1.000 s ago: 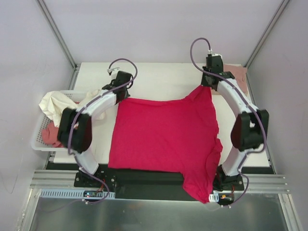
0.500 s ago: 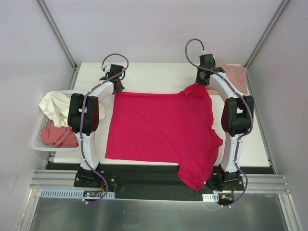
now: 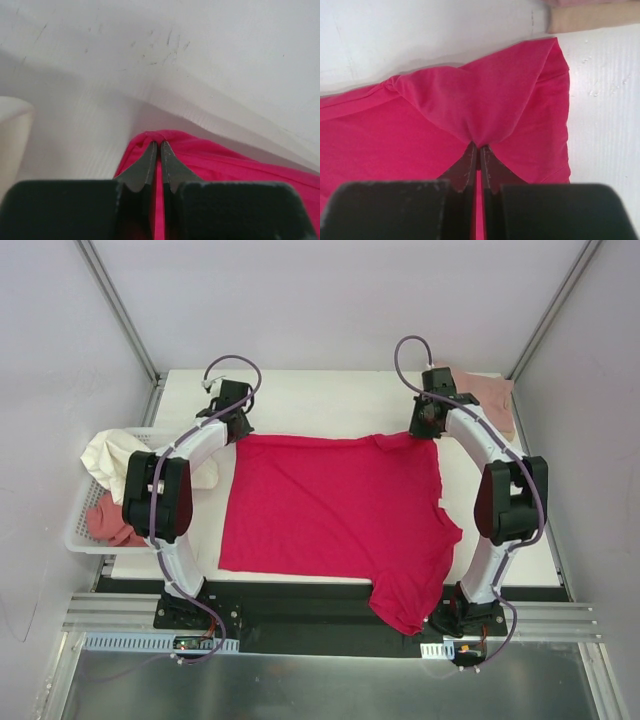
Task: Fold and stack the t-shirts
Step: Flatten out the tshirt
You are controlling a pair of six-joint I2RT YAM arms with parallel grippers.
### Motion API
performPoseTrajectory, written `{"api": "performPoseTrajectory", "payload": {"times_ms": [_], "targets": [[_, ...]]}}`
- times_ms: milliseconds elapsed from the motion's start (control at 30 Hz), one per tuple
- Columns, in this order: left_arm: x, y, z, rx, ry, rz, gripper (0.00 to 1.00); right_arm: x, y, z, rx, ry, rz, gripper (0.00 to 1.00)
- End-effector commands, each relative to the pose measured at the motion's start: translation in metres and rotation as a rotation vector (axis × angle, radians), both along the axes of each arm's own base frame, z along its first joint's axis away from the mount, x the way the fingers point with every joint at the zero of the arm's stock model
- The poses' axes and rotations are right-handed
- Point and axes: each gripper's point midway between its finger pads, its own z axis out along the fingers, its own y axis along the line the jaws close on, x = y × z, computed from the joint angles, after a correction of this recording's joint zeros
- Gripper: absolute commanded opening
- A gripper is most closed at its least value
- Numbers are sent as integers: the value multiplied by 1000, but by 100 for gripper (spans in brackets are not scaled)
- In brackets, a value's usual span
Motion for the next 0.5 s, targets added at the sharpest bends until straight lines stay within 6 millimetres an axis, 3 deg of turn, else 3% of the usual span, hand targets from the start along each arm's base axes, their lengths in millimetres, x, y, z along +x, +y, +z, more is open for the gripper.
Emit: {"api": "performPoseTrajectory", "payload": {"times_ms": [0,167,200,233,300,333,367,433,467], "targets": [[13,20,25,59,-69,45,0,18,21,22,79,-43,27,1],[43,23,27,54,-80,6,0,58,29,28,55,-89,13,2],[47,21,16,55,-55,-8,0,64,30,26,49,-91,8,2],[56,19,22,49,-73,-15,0,72,31,14,43,-80,2,2],[62,16,10,48,-53,-23,1,96,34,27,50,-139,-11,5],[68,15,14,46,-63,-24,7,105,35,12,42,-127,-13,11],[71,14,13,43,-61,-27,31,119,39,25,55,-170,-10,16],[76,11,15,34,-61,-38,45,130,44,10,60,-157,0,41],[77,8,18,24,-68,-46,55,137,50,20,79,-179,21,52]]}}
